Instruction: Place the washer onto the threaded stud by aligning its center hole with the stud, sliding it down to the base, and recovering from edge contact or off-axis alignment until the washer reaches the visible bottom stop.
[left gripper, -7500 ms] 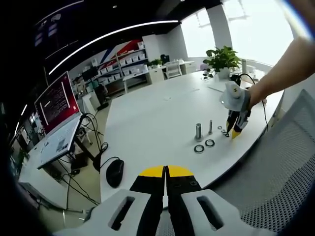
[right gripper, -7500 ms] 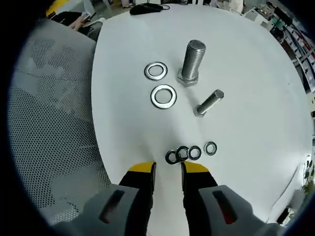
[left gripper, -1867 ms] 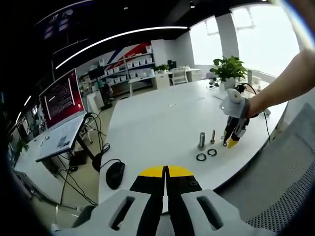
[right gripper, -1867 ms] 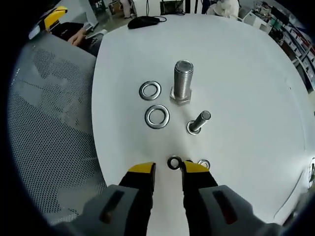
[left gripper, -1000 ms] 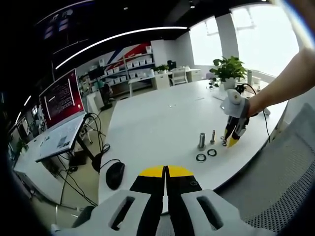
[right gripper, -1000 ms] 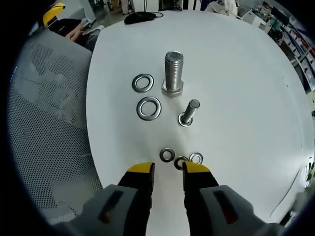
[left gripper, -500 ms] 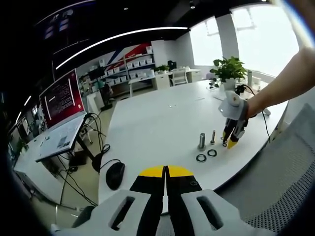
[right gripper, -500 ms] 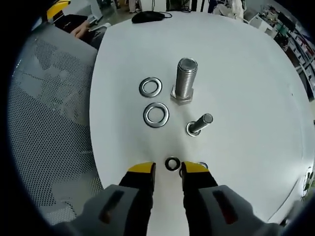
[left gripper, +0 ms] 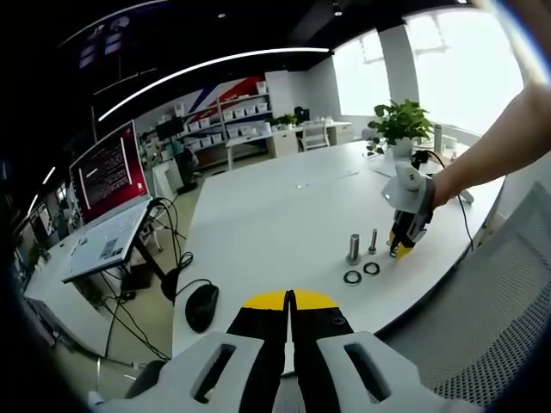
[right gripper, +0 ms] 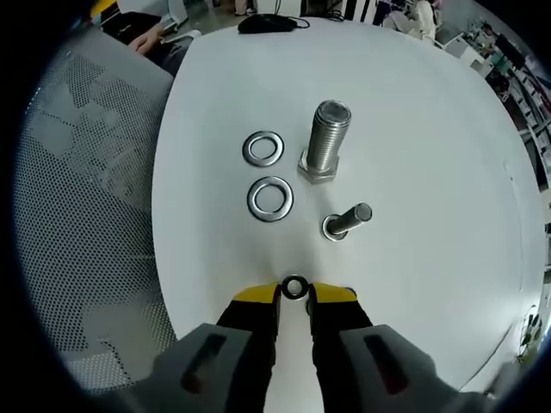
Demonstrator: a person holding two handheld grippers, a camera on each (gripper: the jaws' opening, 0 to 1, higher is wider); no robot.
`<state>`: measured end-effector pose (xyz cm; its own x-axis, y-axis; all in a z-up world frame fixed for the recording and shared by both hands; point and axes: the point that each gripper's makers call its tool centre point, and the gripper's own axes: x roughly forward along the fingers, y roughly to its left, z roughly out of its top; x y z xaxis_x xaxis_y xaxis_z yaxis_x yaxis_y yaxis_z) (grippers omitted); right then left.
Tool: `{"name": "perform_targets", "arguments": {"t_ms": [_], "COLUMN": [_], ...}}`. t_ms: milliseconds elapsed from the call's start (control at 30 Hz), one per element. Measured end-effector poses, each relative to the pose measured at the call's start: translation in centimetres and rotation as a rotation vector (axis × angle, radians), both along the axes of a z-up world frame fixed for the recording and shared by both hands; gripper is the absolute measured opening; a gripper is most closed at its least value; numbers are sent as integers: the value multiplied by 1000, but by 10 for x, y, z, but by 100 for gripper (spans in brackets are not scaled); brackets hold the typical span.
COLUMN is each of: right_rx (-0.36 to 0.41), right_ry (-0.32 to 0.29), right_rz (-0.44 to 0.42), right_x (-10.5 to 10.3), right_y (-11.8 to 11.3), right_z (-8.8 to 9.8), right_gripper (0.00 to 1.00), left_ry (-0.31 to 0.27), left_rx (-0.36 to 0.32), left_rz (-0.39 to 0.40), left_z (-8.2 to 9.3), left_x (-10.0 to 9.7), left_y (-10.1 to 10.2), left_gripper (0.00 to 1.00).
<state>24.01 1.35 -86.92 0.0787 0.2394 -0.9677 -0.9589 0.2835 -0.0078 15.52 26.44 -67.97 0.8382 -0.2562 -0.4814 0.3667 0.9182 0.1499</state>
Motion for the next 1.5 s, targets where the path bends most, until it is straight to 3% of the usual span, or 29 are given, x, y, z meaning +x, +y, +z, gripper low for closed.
{"name": "perform_targets", "arguments": {"t_ms": [833,1500], "right_rx": [35,78], "right_ry": [-89,-127], "right_rz": [7,-13], "right_x": [2,16], "right_y": [1,7], "right_z": [3,47], "right_gripper": [14,14], "left_ry": [-2,1], "left_rx": [0,1], "left_rz": [1,-1], "left_z": [0,0], "left_x": [0,-1], "left_y": [0,0], "left_gripper": [0,0]}}
